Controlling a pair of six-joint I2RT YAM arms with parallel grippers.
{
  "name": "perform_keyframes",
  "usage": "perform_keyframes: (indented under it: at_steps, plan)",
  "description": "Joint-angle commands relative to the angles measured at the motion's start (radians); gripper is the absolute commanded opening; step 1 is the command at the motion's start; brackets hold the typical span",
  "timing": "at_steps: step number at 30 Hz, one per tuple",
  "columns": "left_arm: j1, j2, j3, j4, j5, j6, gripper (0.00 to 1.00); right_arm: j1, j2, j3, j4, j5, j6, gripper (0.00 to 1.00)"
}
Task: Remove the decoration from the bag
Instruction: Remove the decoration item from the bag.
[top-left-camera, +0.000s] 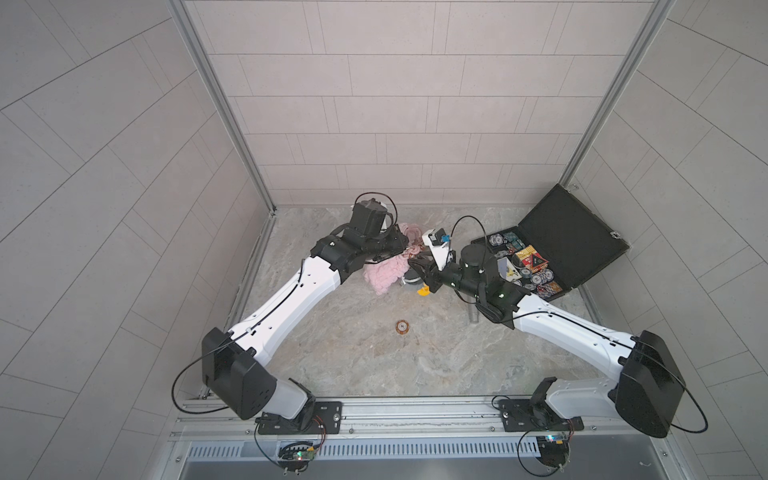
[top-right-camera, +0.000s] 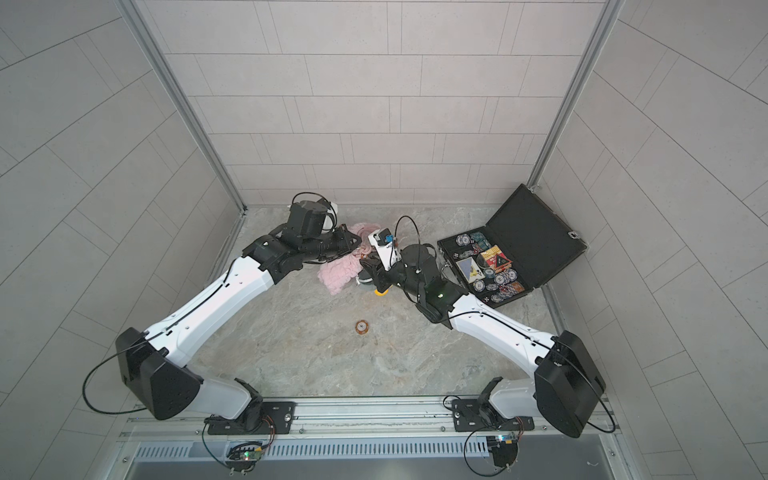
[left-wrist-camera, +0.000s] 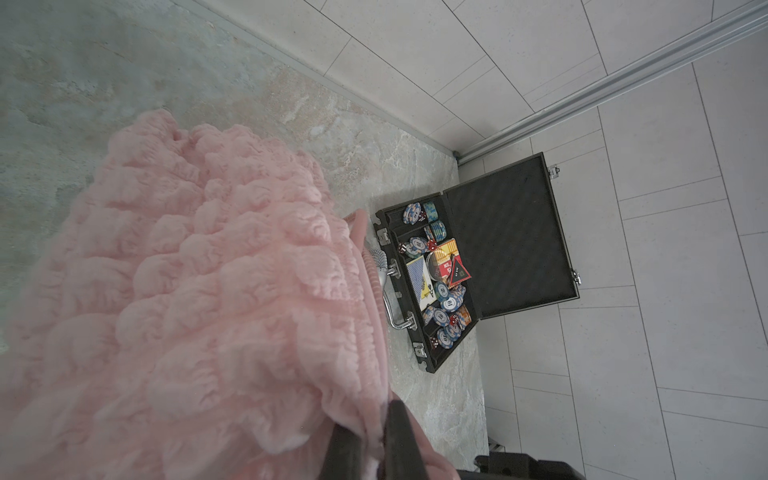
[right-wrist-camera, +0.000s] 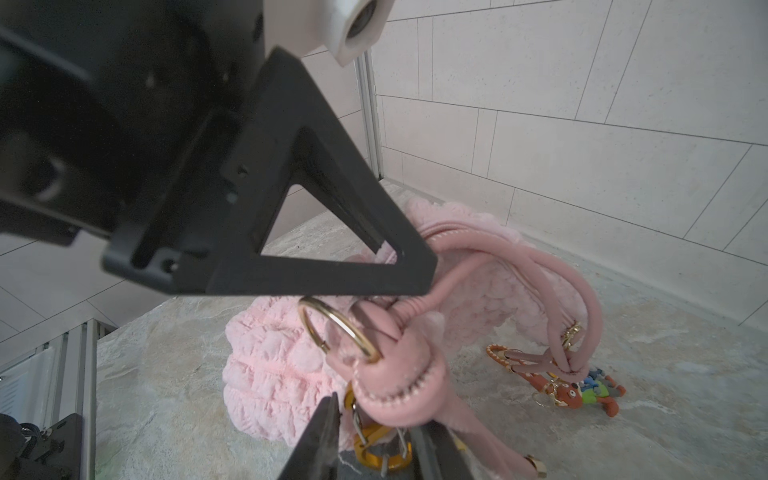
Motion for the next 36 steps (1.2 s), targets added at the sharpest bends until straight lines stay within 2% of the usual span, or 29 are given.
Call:
perform_keyframes:
  at_steps: [1,17,31,36]
  plan:
    - [-0.01,-0.04,-0.006,0.031,-0.004,-0.011,0.0,0.002,0.008,0.029,0.021,0.022,0.016,0.27]
    - [-0.009,-0.057,-0.03,0.07,0.052,-0.034,0.0,-0.033,0.022,-0.005,0.043,-0.018,0.092,0.29]
    - [-0.004,-0.056,-0.034,0.101,0.061,-0.057,0.0,-0.046,0.015,-0.031,0.006,-0.05,0.06,0.3]
    - [-0.002,-0.056,-0.036,0.107,0.067,-0.057,0.0,-0.049,0.008,-0.033,0.006,-0.054,0.059,0.26]
